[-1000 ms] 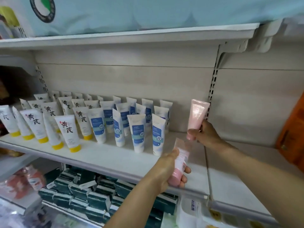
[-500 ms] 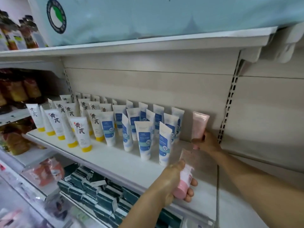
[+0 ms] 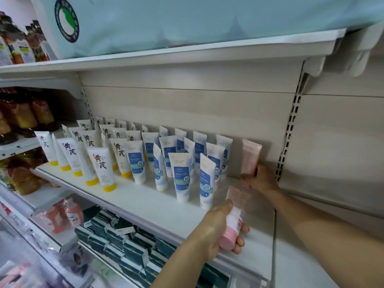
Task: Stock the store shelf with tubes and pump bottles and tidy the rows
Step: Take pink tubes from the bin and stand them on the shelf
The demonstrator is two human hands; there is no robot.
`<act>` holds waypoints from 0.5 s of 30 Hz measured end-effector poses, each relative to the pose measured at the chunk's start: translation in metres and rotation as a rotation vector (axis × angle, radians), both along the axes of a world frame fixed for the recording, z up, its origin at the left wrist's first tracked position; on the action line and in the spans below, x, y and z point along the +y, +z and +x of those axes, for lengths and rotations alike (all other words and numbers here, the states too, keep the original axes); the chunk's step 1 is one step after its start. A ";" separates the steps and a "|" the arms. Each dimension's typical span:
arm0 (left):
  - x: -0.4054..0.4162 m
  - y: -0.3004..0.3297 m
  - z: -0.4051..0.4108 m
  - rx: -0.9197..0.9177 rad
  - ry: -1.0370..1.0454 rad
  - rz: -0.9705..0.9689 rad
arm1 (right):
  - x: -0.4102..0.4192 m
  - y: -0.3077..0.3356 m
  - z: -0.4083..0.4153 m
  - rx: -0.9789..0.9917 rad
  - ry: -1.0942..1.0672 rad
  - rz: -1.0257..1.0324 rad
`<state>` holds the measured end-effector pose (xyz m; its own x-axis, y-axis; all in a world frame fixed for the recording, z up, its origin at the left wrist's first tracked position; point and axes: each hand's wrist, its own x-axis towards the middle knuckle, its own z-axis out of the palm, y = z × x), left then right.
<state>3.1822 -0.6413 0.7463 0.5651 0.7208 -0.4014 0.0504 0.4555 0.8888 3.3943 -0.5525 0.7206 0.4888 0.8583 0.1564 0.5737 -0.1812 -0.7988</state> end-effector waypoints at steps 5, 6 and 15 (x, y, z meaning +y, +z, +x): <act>0.000 -0.002 0.001 -0.003 0.012 0.002 | -0.001 0.000 0.002 0.017 0.007 -0.008; 0.000 -0.001 0.001 -0.010 0.017 -0.002 | -0.003 0.000 0.003 0.010 0.003 -0.020; -0.004 -0.003 0.014 -0.073 0.064 -0.043 | -0.023 -0.007 0.024 -0.013 -0.041 -0.056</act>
<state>3.1959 -0.6449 0.7435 0.5473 0.7396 -0.3917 -0.0445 0.4931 0.8688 3.4184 -0.5759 0.7141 0.5222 0.8450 0.1154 0.5751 -0.2490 -0.7793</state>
